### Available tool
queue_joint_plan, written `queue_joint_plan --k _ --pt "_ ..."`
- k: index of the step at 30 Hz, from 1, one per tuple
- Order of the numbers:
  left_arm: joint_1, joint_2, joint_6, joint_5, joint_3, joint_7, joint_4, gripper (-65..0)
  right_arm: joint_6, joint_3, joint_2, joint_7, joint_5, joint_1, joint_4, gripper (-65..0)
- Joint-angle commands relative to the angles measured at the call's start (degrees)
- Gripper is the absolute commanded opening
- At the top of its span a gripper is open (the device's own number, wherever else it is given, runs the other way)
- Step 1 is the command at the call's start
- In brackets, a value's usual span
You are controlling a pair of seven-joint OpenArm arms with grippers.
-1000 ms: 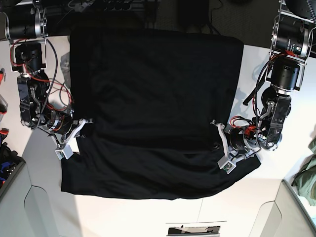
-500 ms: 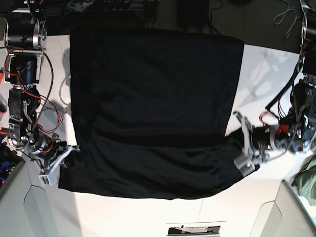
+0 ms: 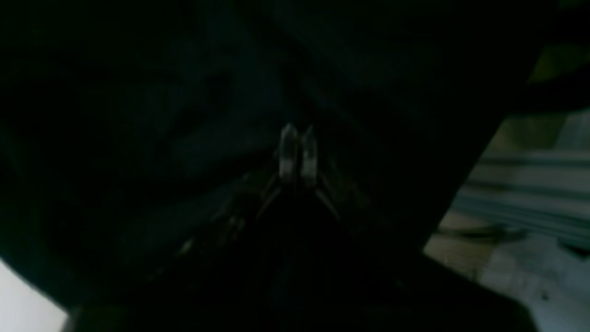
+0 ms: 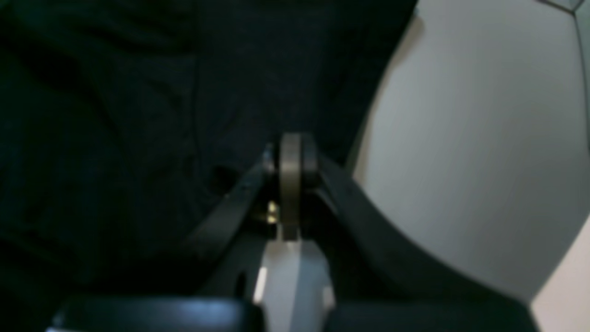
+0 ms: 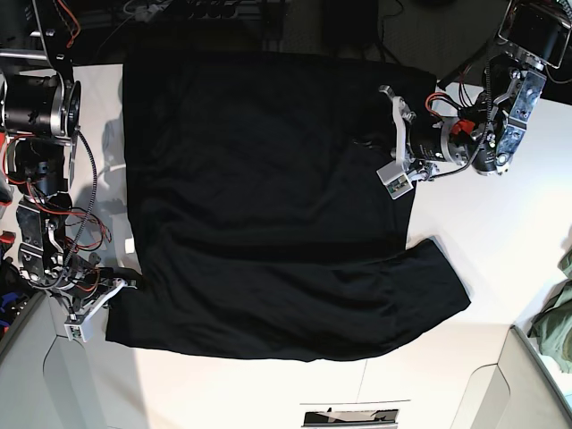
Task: Layout the t-shirt on the table in an organized manner, then fold the t-shirt properly
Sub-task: 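Move the left gripper along the shirt edge and grasp it higher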
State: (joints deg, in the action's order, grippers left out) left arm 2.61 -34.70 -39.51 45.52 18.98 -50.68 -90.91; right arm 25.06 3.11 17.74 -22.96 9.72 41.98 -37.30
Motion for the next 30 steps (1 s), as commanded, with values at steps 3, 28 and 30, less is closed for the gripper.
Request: queue_joint_plan --k 3,28,30 --pt "1.46 0.26 -0.17 -1.09 -0.2 -0.24 -0.63 -65.0 0.0 0.24 0.66 2.43 -1.4 2.23 1.33 -65.0" --pt "2.27 -2.21 -0.17 -6.45 -0.2 -0.04 -0.63 -65.0 0.37 0.24 3.45 6.64 -7.17 0.02 8.48 -65.0" --pt "2.29 -3.3 -0.17 -6.43 -0.2 0.79 -0.63 -65.0 0.5 0.24 4.07 6.64 -7.17 -0.33 8.48 -65.0"
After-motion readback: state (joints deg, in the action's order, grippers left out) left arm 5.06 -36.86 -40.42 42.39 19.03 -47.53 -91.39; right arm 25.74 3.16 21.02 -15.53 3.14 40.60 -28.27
